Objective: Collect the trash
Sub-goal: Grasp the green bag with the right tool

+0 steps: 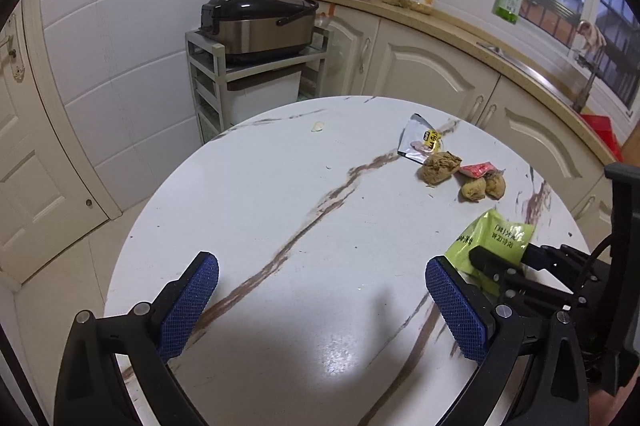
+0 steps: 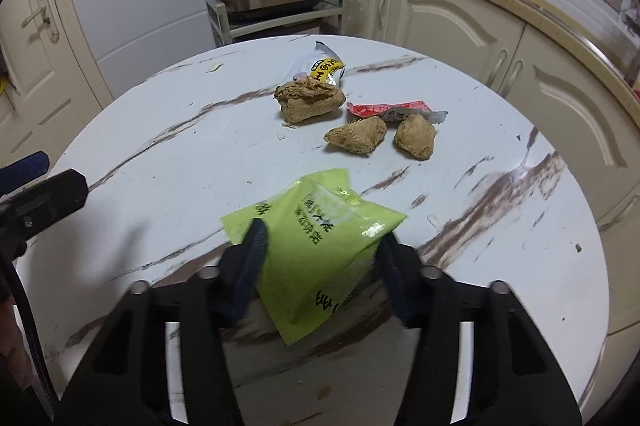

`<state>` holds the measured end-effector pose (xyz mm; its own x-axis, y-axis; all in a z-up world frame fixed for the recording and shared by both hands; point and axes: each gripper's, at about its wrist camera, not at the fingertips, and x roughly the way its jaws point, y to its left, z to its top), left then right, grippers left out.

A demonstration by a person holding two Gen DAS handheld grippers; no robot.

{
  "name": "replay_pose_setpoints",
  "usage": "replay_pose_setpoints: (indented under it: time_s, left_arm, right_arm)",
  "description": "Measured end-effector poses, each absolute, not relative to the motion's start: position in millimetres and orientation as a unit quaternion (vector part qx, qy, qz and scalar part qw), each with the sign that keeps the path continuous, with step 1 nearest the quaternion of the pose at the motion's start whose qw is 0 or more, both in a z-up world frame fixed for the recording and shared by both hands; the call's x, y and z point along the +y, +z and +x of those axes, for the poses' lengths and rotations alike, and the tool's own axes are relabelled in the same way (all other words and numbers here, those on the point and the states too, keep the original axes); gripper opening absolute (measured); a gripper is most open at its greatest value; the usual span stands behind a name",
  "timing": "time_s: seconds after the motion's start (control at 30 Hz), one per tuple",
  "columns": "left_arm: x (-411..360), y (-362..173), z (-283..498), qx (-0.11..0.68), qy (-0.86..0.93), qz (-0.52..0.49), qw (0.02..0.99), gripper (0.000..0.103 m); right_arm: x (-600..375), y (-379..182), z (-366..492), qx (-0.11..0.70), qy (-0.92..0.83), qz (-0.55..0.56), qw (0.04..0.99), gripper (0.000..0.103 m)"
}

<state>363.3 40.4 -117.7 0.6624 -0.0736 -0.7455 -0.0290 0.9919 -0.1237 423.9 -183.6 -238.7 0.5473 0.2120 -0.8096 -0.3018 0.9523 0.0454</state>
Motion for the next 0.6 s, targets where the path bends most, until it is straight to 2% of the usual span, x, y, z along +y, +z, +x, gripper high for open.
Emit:
replay_pose_setpoints:
  time_s: [0.03,0.07,0.23,0.3,0.33,0.37,0.6]
  left_arm:
    - [39,-118,366,0.411,-0.013,-0.061,0.909,0.102]
    - [36,-120,365,0.411,-0.014,-0.06,0.91,0.102]
    - [29,-124,365,0.41,-0.014,-0.059,0.91,0.102]
    - [27,-125,366,0.411,-0.014,-0.057,0.91,0.102]
    - [26,-126,365,0.41,-0.014,-0.056,0.91,0.102]
    - [25,-126,365,0.41,-0.014,-0.056,0.91,0.102]
    - [11,-122,374,0.403,-0.028,-0.052,0.913,0.102]
  right_arm:
    - [-185,-238,425,0.453,0.148,-0.049,0.878,0.034]
    - [-186,-237,426,0.454,0.153,-0.047,0.876,0.032]
    - [-190,-237,429,0.46,0.171,-0.035,0.871,0.034]
    - [-188,-237,429,0.458,0.173,-0.043,0.871,0.027]
    - [-187,-237,428,0.457,0.178,-0.04,0.87,0.017]
    - [-187,-237,428,0.458,0.184,-0.033,0.869,0.014]
    - [-203,-227,418,0.444,0.194,-0.001,0.875,0.01]
